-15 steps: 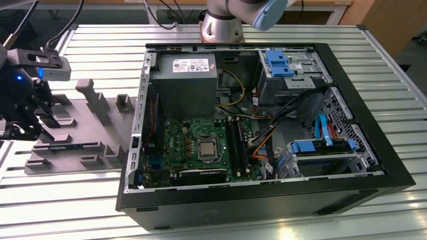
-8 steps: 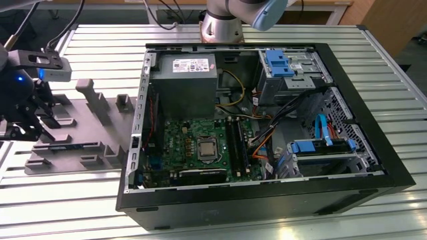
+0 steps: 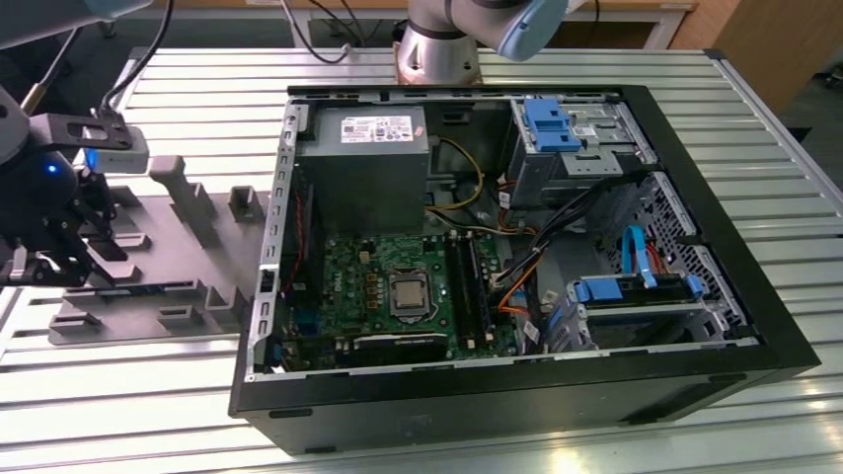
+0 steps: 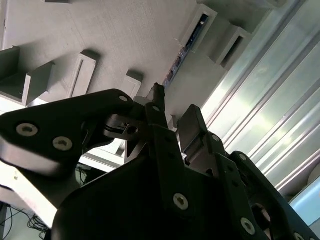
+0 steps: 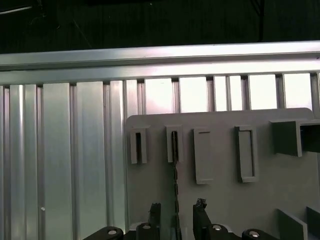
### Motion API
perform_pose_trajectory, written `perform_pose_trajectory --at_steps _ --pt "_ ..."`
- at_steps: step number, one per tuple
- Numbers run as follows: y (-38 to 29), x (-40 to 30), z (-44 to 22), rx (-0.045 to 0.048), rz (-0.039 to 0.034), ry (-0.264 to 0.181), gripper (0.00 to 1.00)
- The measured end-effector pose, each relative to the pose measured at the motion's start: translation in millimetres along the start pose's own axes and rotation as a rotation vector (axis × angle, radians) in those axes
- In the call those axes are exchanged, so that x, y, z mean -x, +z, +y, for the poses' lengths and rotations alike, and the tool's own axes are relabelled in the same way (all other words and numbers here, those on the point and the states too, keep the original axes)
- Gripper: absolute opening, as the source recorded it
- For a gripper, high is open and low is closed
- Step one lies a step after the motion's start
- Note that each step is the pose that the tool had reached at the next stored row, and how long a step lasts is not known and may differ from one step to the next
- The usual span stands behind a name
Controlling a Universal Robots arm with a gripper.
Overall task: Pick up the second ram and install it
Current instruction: 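Pick up the second ram and move it above second insertion slot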
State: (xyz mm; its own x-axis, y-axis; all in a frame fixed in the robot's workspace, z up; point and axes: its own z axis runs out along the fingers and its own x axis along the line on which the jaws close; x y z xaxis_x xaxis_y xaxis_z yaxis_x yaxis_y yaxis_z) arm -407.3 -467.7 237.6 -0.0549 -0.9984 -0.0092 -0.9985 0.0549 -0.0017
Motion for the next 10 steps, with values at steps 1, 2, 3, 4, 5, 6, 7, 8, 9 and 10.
perform_pose_trajectory --at_steps 1,2,3,4,5,6,7,8,9,10 --pt "1.8 0.0 0.1 -0.0005 -0.0001 0.0 0.39" --pt "3.6 0.0 0.1 -0.0008 0.0 0.0 0.39" --pt "5.0 -0.1 0.2 -0.0016 -0.0001 0.0 0.39" --pt "5.3 -0.1 0.3 -0.0025 -0.0001 0.0 0.39" --pt "5.3 -0.1 0.3 -0.0026 -0.0001 0.0 0.39" --pt "5.3 -0.1 0.3 -0.0026 -0.0001 0.0 0.39" --pt "5.3 -0.1 0.2 -0.0028 -0.0001 0.0 0.39" --pt "11.3 -0.5 1.6 -0.0044 -0.0003 0.0 0.39" --pt "13.1 -0.6 1.8 -0.0044 -0.0002 0.0 0.39" --pt "14.9 -0.6 2.0 -0.0045 -0.0003 0.0 0.39"
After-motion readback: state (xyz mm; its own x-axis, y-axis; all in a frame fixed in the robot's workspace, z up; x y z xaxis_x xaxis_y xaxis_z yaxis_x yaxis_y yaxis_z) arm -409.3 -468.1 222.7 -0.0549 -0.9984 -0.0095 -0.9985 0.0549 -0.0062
